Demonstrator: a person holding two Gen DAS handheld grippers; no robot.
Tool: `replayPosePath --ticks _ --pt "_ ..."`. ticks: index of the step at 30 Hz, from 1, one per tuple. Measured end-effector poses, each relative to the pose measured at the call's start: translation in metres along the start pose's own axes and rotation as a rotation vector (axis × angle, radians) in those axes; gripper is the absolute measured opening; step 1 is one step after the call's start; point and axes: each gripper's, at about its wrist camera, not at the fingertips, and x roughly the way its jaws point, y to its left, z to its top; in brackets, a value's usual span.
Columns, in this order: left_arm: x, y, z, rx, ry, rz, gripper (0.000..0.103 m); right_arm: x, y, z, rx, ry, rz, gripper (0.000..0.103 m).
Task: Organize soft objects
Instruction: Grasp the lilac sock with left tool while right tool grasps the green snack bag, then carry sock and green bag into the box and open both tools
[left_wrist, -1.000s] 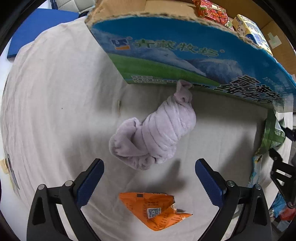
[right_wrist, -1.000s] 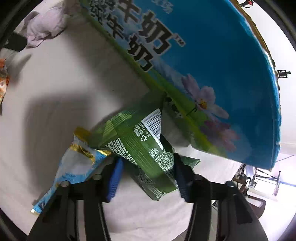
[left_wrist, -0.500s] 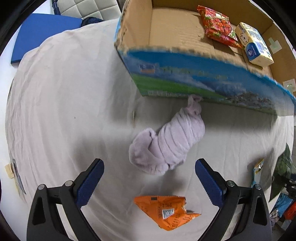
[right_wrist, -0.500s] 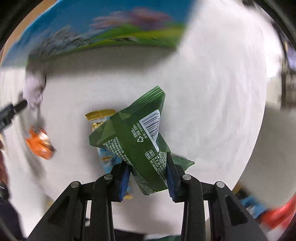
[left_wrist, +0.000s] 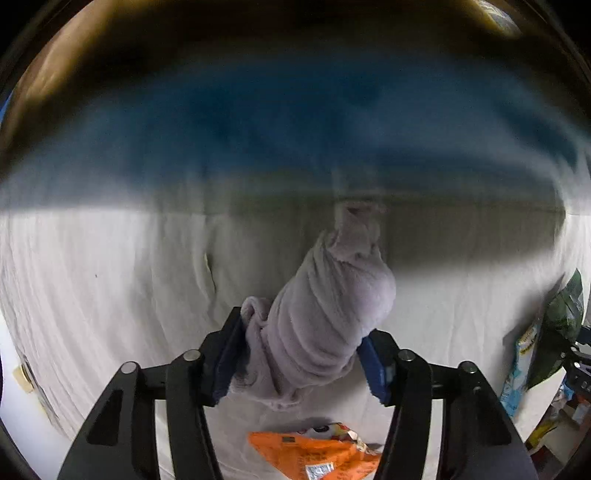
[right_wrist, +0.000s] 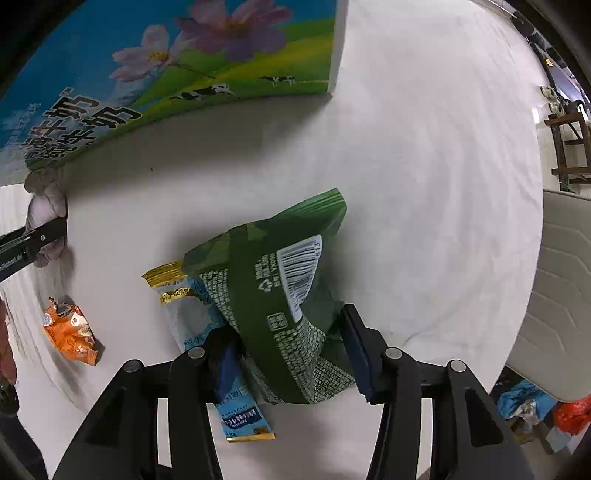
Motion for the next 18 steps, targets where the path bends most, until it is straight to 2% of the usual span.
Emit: replayPosePath --ticks 1,5,10,14,18 --pt "-0.006 0.006 -0.004 -0.011 -0.004 -0.005 0.047 0.010 -0.004 0.005 0.005 -0.005 0.007 0.054" --pt "-0.016 0.004 -0.027 -0.058 -0.011 -0.049 0.044 0.003 -0.028 0.004 0.034 -0.011 0.043 0.057" --pt "-0.010 -0.016 -0.051 -0.070 0.011 -0.068 0.044 0.006 -0.053 0.008 0.026 0.000 0.015 0.058" --pt "-0.002 -0.023 -0.055 -0.066 -0.008 -0.027 0.043 0.008 -0.046 -0.002 0.042 -0.029 -0.042 0.046" --pt "-0.014 -0.046 -0.060 -0.074 -0.034 -0.037 0.039 0.001 -0.042 -0.013 0.061 -0.039 -0.024 0.040"
